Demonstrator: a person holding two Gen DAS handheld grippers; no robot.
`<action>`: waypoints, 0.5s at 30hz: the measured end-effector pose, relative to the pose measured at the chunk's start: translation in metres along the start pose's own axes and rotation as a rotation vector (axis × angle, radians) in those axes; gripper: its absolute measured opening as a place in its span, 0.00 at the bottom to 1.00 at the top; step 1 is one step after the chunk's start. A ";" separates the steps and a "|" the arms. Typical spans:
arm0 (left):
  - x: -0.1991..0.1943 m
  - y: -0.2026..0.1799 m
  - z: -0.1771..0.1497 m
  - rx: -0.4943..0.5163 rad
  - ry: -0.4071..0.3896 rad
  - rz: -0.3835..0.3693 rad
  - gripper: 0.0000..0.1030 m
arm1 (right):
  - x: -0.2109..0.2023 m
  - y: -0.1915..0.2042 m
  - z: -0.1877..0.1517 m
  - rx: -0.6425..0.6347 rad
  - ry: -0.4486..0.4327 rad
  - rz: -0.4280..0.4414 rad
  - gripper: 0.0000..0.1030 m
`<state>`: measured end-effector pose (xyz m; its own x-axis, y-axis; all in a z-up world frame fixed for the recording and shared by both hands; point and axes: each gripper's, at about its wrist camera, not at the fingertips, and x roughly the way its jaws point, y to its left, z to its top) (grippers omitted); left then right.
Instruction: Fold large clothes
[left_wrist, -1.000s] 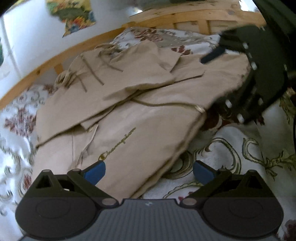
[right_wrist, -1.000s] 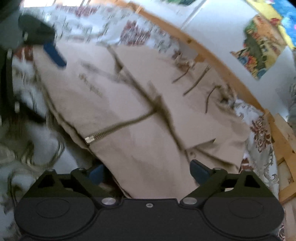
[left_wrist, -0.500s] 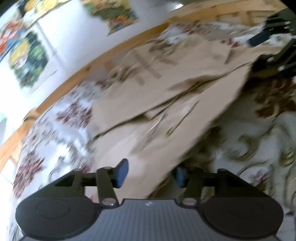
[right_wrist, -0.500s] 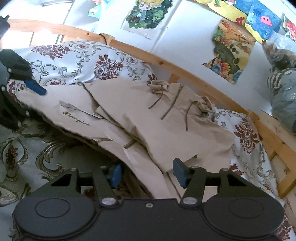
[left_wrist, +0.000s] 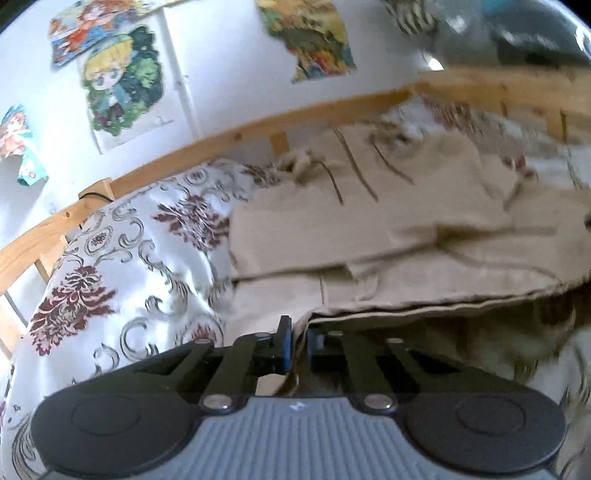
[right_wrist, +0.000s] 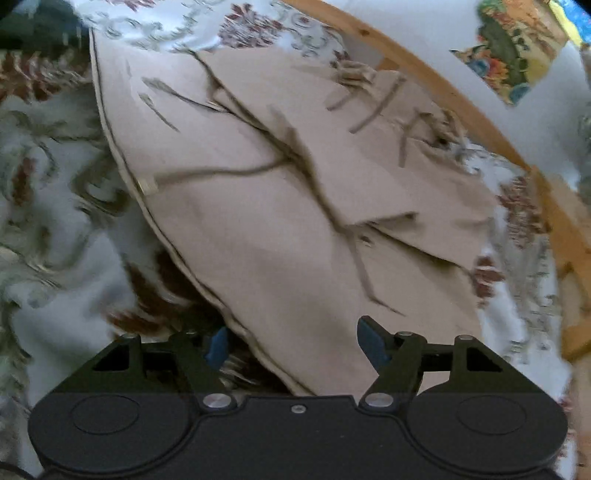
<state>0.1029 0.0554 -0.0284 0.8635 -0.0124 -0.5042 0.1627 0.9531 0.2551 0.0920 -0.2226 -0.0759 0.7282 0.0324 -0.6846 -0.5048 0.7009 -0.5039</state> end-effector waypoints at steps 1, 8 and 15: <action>-0.001 0.005 0.006 -0.022 -0.010 -0.004 0.06 | 0.001 -0.002 -0.005 -0.017 0.016 -0.023 0.64; -0.021 0.017 0.005 -0.043 -0.049 -0.039 0.04 | -0.012 -0.042 -0.042 0.033 0.024 -0.116 0.08; -0.083 0.032 -0.015 -0.074 -0.021 -0.120 0.04 | -0.071 -0.036 -0.030 -0.064 -0.014 -0.123 0.04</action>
<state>0.0290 0.0912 0.0092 0.8497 -0.1331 -0.5101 0.2305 0.9640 0.1323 0.0447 -0.2713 -0.0249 0.7925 -0.0403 -0.6085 -0.4400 0.6532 -0.6163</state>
